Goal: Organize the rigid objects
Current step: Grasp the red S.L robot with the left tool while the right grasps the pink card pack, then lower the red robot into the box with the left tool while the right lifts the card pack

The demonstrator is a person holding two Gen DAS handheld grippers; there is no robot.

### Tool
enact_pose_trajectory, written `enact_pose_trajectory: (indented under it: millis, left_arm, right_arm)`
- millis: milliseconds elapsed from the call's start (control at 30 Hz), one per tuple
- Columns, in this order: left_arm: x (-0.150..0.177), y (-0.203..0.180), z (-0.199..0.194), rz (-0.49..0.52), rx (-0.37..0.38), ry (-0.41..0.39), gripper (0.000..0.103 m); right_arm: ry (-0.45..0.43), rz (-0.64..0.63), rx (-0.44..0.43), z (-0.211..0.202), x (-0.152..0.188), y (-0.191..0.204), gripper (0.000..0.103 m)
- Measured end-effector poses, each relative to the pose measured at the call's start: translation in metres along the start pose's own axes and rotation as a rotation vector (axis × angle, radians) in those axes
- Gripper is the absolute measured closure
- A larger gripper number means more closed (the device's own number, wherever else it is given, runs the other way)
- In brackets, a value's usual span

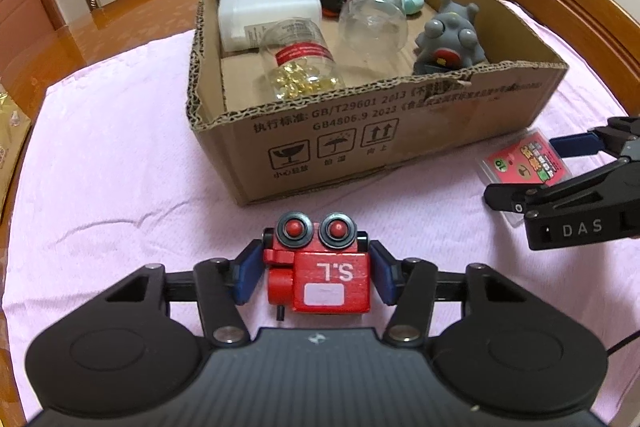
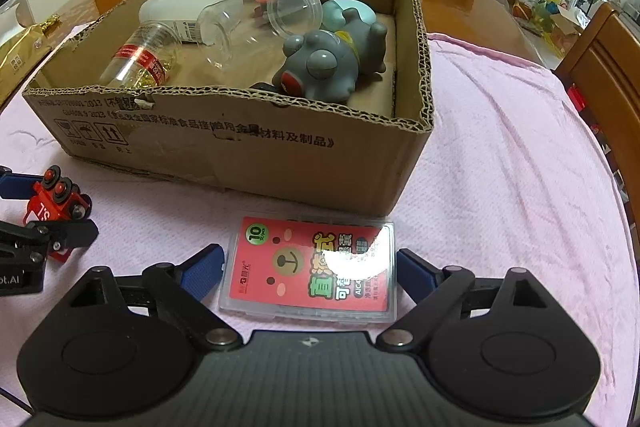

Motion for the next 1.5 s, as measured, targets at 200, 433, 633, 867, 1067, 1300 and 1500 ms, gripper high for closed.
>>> enact_pose_trajectory:
  millis: [200, 433, 633, 867, 1067, 1300, 1500]
  left_arm:
    - [0.0, -0.002, -0.006, 0.04, 0.014, 0.011, 0.048]
    - [-0.002, -0.004, -0.019, 0.096, 0.048, 0.031, 0.049]
    - [-0.004, -0.007, -0.033, 0.15, 0.069, 0.038, 0.05]
    - [-0.009, -0.011, -0.044, 0.183, 0.081, 0.006, 0.051]
    - [-0.004, -0.014, -0.038, 0.185, 0.091, 0.019, 0.051]
    - [-0.022, -0.018, -0.066, 0.212, 0.121, -0.004, 0.051]
    - [-0.061, -0.02, -0.09, 0.25, 0.126, -0.093, 0.051]
  right_arm:
    - [0.012, -0.027, -0.012, -0.006, 0.002, 0.001, 0.009]
    - [0.028, -0.06, -0.058, -0.02, 0.001, -0.001, 0.009]
    - [0.027, -0.087, -0.086, -0.036, -0.002, -0.007, 0.009]
    - [0.016, -0.089, -0.109, -0.052, -0.006, -0.011, 0.009]
    - [0.027, -0.092, -0.109, -0.052, 0.001, -0.008, 0.009]
    - [-0.006, -0.106, -0.133, -0.072, -0.011, -0.007, 0.009]
    - [-0.052, -0.133, -0.156, -0.092, -0.034, -0.009, 0.009]
Point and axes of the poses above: each gripper's, at about its wrist camera, not at the fingertips, and z roughly the way its jaws point, y to its left, x to its underside, the point moved 3 cm from there along z, roughly the way its jaws point, and after that the axes turned 5 degrees about -y, right-handed, at the moved point
